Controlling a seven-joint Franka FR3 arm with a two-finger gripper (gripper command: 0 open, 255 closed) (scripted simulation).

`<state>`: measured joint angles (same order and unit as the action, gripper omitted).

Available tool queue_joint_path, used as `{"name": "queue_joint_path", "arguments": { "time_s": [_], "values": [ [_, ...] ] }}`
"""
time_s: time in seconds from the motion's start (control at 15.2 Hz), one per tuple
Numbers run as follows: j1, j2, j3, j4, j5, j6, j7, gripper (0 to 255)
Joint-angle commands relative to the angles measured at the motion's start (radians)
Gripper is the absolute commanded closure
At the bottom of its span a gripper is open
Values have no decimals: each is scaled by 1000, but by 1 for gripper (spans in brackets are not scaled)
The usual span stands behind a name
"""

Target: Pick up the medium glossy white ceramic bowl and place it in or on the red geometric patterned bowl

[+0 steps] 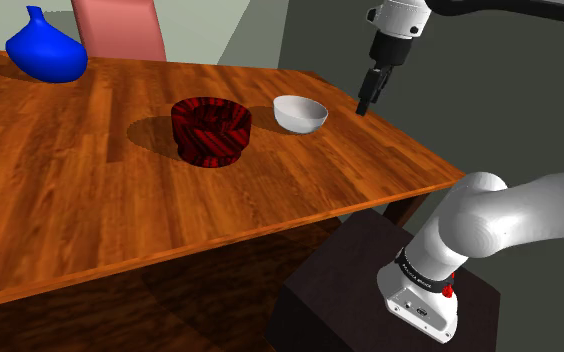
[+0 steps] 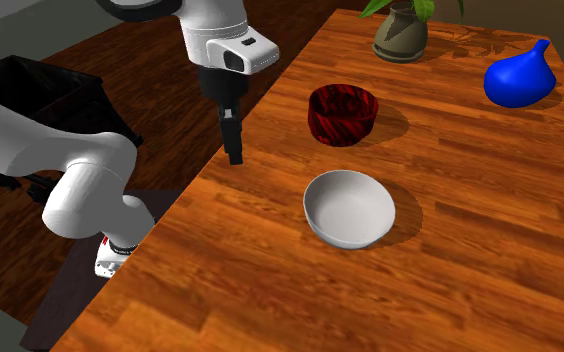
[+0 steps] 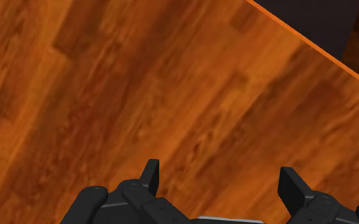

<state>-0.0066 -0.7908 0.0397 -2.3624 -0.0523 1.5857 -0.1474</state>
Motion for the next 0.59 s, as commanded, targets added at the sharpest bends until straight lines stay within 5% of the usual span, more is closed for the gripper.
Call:
{"name": "queue_joint_path", "arguments": {
  "time_s": [0.0, 0.53],
  "values": [
    [0, 0, 0, 0, 0, 0, 0, 0],
    [12, 242, 24, 48, -25, 260, -12, 0]
  ]
}}
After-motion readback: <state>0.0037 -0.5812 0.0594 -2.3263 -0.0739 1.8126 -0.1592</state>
